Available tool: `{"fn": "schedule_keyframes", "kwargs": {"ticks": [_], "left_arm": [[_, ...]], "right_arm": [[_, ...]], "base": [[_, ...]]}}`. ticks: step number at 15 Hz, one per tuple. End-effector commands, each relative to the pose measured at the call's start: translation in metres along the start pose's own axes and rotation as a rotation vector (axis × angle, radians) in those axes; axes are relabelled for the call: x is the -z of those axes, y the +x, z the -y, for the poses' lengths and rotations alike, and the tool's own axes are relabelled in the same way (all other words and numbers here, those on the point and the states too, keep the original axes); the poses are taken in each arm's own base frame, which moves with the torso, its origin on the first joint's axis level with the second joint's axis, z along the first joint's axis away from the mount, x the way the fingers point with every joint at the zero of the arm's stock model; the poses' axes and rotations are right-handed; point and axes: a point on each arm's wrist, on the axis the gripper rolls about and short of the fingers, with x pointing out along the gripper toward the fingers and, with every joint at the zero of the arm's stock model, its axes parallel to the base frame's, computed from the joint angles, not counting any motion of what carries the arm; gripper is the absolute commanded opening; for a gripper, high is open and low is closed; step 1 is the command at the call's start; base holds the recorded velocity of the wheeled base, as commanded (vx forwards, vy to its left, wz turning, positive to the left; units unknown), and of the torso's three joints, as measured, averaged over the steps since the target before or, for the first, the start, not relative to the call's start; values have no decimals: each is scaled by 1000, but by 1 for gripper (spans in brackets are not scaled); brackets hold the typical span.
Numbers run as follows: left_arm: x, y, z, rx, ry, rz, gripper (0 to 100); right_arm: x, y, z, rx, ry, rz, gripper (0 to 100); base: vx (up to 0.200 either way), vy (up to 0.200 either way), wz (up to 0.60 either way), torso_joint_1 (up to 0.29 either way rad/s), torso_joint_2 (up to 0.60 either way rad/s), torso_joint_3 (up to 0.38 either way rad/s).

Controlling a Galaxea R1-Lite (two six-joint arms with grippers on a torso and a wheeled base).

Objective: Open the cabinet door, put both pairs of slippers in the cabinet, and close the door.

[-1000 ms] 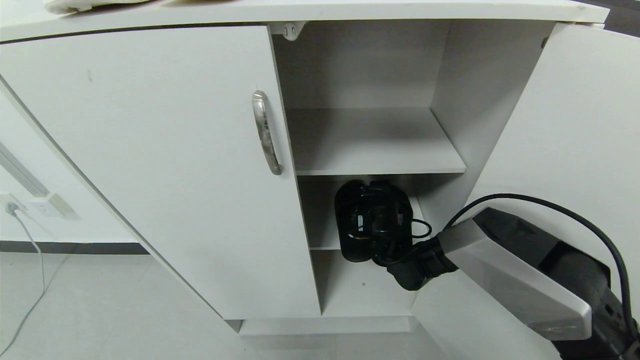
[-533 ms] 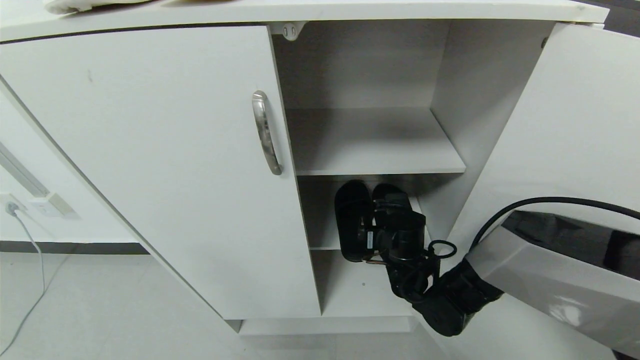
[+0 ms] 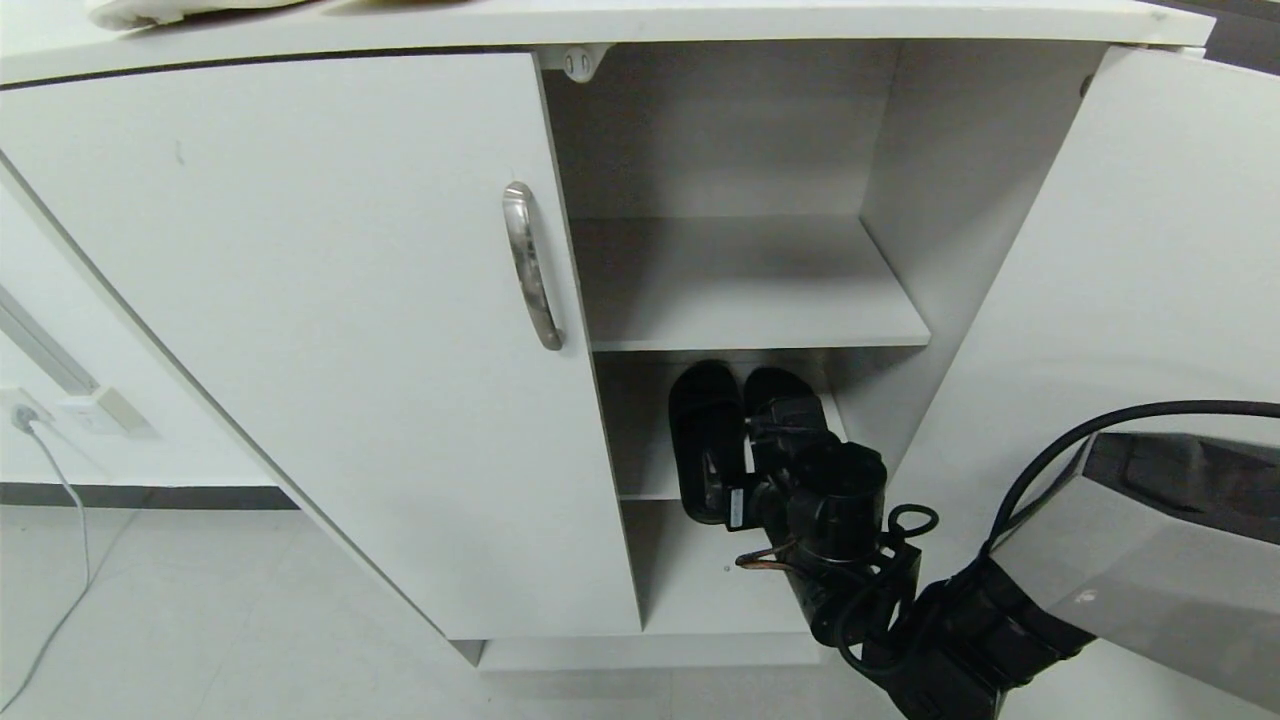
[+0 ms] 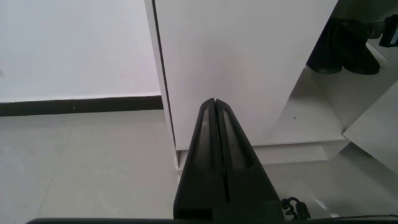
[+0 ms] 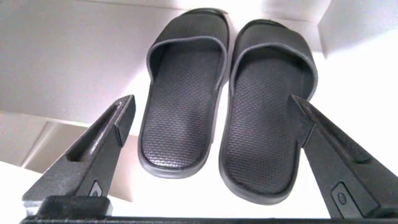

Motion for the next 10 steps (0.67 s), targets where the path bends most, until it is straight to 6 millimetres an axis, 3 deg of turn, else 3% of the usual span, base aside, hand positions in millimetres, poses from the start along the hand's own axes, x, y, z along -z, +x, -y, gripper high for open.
{"fn": "schedule_keyframes", "kwargs": {"ticks": [1,3,10], "left_arm": [[0,0,0,0,0,-1,0],[0,0,0,0,-2,-1,0],[0,0,0,0,-2,-3,0]], "right_arm": [[-1,-1,0,-2,2,2,100],[-1,-1,0,-2,1,1,100],[4,-3,2,-2,-13,-16,100]], "base": [[0,0,0,0,0,0],[0,0,0,0,0,0],[-200,0,0,2,2,3]]}}
